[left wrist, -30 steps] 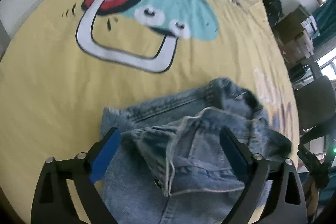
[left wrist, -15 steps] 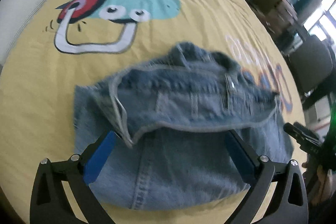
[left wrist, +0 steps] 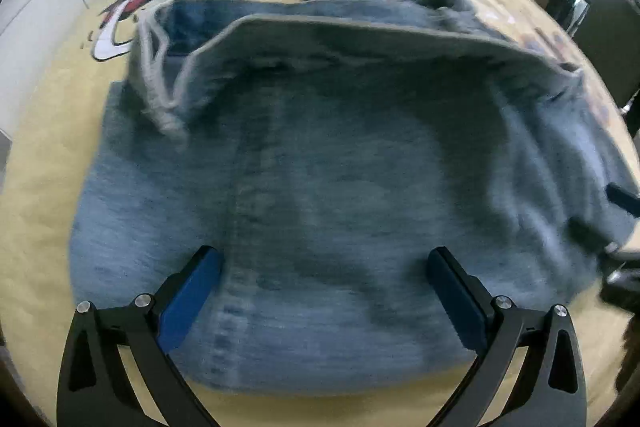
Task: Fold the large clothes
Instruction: 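Fold the held hem up toward the collar and release both grippers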
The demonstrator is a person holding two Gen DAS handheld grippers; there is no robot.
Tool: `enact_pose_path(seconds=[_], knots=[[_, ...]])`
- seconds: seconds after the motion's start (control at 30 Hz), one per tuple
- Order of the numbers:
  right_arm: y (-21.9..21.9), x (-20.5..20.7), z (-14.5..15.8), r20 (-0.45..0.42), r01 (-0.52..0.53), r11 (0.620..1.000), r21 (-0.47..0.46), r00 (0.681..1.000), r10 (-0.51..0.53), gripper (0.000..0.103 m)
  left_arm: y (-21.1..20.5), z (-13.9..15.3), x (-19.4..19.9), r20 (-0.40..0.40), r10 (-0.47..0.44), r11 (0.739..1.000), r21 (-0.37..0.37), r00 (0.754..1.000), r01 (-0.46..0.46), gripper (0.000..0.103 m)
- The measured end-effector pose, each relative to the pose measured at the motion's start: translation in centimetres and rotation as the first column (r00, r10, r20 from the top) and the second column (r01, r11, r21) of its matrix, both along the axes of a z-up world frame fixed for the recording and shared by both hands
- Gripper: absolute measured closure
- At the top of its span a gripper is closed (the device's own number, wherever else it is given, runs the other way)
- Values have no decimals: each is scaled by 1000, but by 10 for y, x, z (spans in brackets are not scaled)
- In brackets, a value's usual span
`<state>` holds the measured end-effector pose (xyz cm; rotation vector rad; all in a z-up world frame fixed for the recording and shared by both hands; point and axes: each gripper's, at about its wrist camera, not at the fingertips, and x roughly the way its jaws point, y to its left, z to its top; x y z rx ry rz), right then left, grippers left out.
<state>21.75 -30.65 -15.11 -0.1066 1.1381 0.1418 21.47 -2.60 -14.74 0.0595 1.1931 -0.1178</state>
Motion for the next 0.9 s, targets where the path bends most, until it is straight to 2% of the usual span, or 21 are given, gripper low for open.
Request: enact_pose_path(seconds=[0.03, 0.07, 0.17, 0.37, 0.5, 0.63, 0.73, 0.9], knots=[[-9, 1, -2, -2, 23, 999, 24, 1000, -23, 8, 10, -1, 1, -1, 22, 1000, -5, 1000, -22, 1], [-19, 2, -4, -10, 48, 998, 50, 999, -48, 2, 17, -2, 1, 0, 39, 999, -6, 999, -39, 1], [-46, 3, -11, -22, 98, 993, 60, 995, -96, 1, 41, -1, 3, 4, 64, 997, -35, 998, -64, 1], [-70, 6, 6, -17, 143, 982, 126, 990, -142, 1, 41, 22, 0, 14, 17, 996, -91, 1000, -16, 1], [-59, 21, 22, -9, 123, 982, 145, 992, -123, 1, 23, 41, 11, 39, 8, 990, -142, 999, -2, 1], [-31, 31, 32, 7, 68, 991, 116, 998, -69, 1, 1, 45, 37, 59, -13, 995, -101, 998, 19, 1], [-8, 35, 31, 15, 38, 993, 110, 999, -40, 1, -6, 32, 47, 52, -3, 993, -120, 999, 9, 1], [9, 44, 6, -10, 41, 996, 77, 999, -41, 1, 16, -3, 52, 4, 59, 997, -57, 998, -58, 1]])
